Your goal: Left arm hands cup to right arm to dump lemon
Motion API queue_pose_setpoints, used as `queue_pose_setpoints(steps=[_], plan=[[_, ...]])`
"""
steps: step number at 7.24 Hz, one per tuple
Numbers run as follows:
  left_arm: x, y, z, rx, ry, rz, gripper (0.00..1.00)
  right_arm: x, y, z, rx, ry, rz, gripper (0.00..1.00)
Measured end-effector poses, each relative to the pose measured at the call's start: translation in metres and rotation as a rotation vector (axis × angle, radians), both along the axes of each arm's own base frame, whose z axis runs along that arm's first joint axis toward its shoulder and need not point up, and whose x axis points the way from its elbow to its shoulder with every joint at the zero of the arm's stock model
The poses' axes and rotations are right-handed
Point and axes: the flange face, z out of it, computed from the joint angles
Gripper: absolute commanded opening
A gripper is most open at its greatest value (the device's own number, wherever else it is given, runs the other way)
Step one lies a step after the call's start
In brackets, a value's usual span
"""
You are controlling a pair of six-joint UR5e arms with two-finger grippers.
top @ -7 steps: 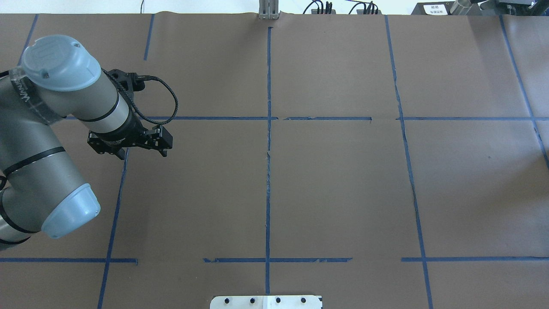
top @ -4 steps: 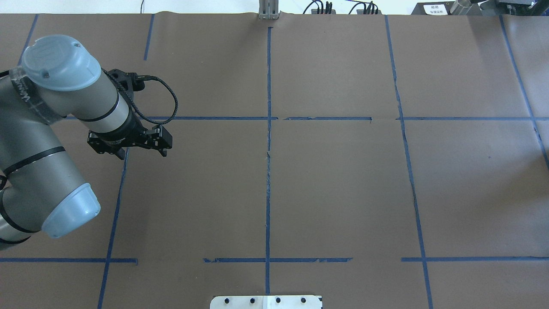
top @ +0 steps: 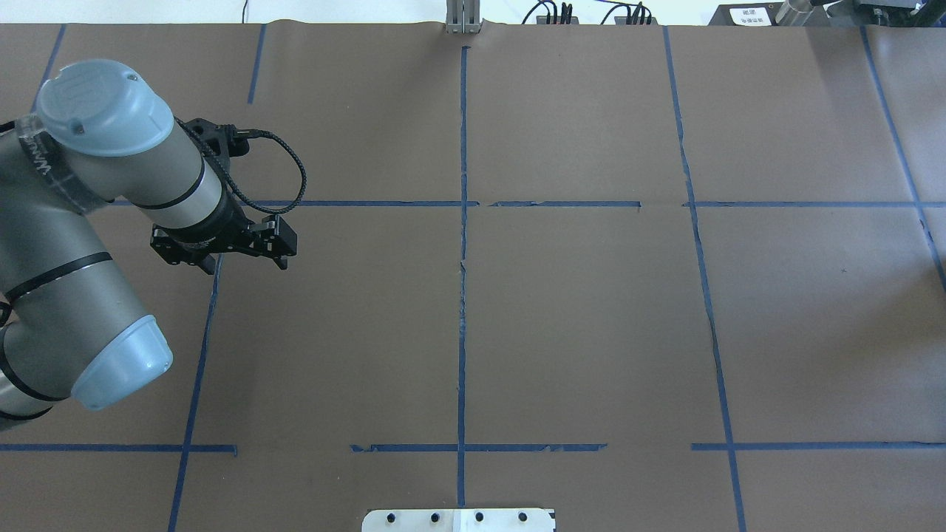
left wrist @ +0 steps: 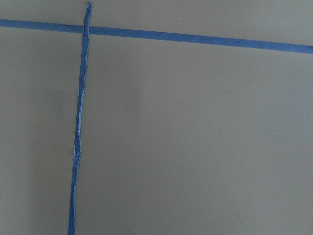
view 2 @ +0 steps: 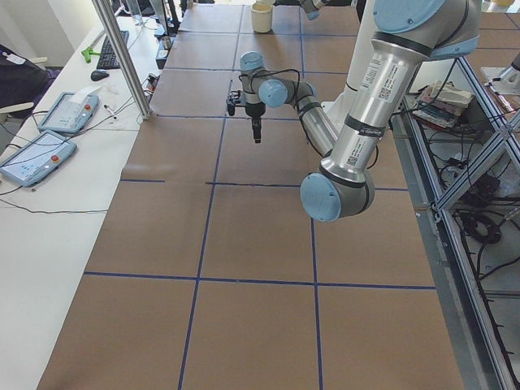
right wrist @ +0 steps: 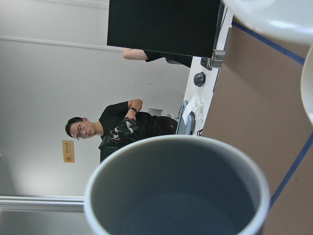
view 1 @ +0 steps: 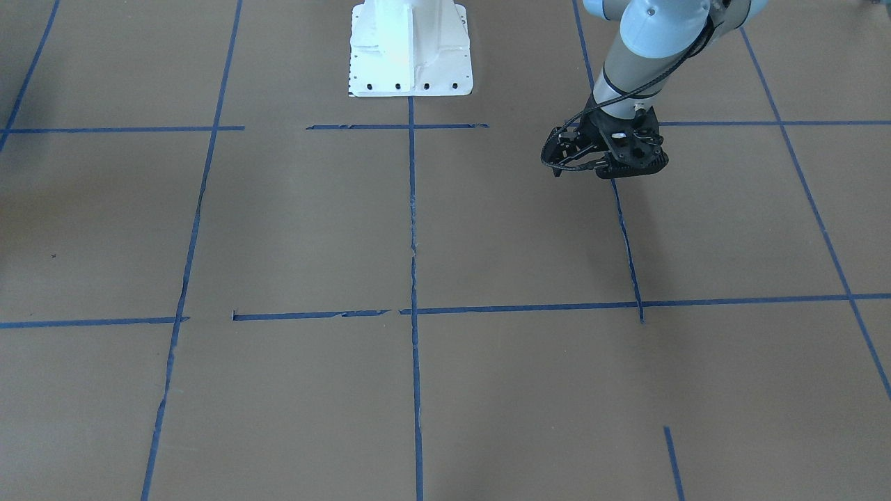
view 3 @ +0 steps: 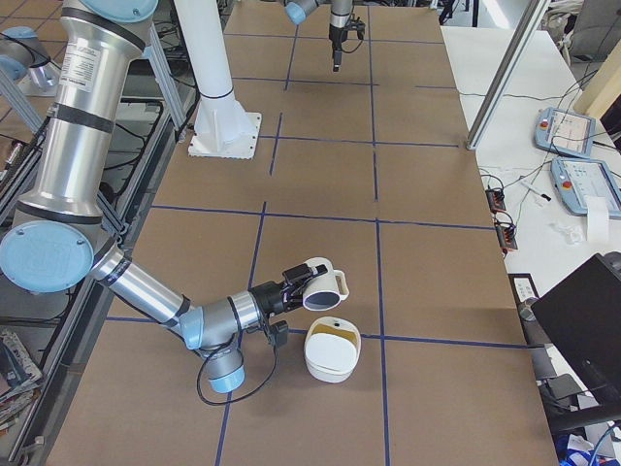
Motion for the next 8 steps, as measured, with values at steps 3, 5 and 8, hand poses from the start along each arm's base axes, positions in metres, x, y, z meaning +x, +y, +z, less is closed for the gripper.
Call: queue_pose_setpoints(steps=[3,5,8], plan=[[0.0,0.0,0.0,-0.001,-0.001,0.0,1.0,-0.001,0.009,0.014,0.091,0.395,0.011,0.1],[0.001,0.0,0.001,-0.002,-0.002,0.001,1.0,0.0,0.01,0.022,0.17,0.665,0.038,0.09],[0.001,0.0,0.002,-0.002,-0.004,0.002,1.0,0.001,0.003,0.016,0.289,0.962,0.075,0.03]])
